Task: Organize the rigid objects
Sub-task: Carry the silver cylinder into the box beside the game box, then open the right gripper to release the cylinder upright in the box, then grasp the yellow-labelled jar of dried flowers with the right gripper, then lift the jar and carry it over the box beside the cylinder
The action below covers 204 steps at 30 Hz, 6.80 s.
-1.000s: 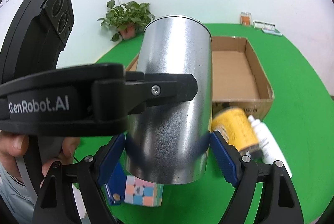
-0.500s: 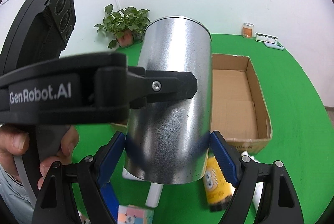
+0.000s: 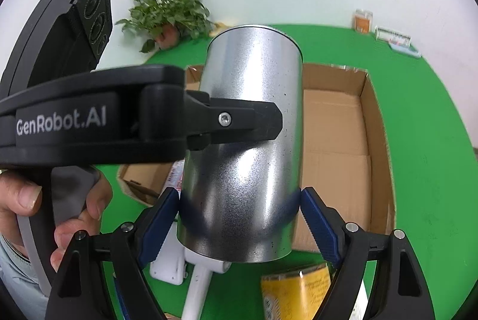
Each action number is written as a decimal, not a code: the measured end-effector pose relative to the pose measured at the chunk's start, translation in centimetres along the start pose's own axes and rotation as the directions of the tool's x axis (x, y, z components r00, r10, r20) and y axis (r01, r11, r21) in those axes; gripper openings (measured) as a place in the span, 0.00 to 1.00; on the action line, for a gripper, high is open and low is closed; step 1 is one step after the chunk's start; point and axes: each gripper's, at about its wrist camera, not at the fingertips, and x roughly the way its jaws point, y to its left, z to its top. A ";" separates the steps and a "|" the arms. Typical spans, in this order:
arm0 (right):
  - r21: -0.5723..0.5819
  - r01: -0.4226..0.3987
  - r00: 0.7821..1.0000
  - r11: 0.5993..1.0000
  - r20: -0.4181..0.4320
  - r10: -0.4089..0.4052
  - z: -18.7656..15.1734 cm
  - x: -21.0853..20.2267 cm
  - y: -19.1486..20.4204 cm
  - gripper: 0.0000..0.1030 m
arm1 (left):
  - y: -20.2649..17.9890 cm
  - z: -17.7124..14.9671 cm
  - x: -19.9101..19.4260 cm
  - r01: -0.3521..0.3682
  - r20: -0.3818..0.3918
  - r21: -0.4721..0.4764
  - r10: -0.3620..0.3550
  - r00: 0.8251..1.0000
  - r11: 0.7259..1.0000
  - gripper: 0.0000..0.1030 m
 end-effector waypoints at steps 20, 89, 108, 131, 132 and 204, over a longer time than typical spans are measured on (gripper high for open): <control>0.219 -0.015 0.967 0.976 -0.246 0.070 -1.7 13.1 -5.4 0.79 | 6.4 -2.0 9.6 -0.017 -0.259 -0.123 -0.015 0.966 0.992 0.79; 0.017 0.096 0.994 0.995 0.049 -0.097 -9.3 -0.8 -4.9 0.96 | 2.2 -13.4 -6.1 -0.286 0.320 -0.017 0.276 0.906 0.958 0.84; -0.048 0.259 0.965 0.965 -0.034 -0.261 -18.5 -0.8 -2.0 0.52 | -1.4 -17.7 -1.4 0.048 -0.048 0.002 -0.048 0.998 0.999 0.84; 0.276 -0.170 0.965 0.946 -0.150 0.217 -18.0 2.3 -6.1 0.76 | -0.4 -16.2 5.9 0.068 -0.261 -0.111 -0.095 0.961 0.992 0.78; 0.277 -0.174 0.963 0.945 -0.152 0.222 -18.0 2.6 -5.9 0.78 | -0.3 -16.2 6.0 0.060 -0.262 -0.111 -0.087 0.961 0.992 0.77; 0.140 -0.161 0.945 0.977 -0.262 0.193 0.0 10.1 -12.6 0.82 | -2.7 -2.8 8.1 -0.062 -0.163 -0.059 0.052 0.985 0.996 0.68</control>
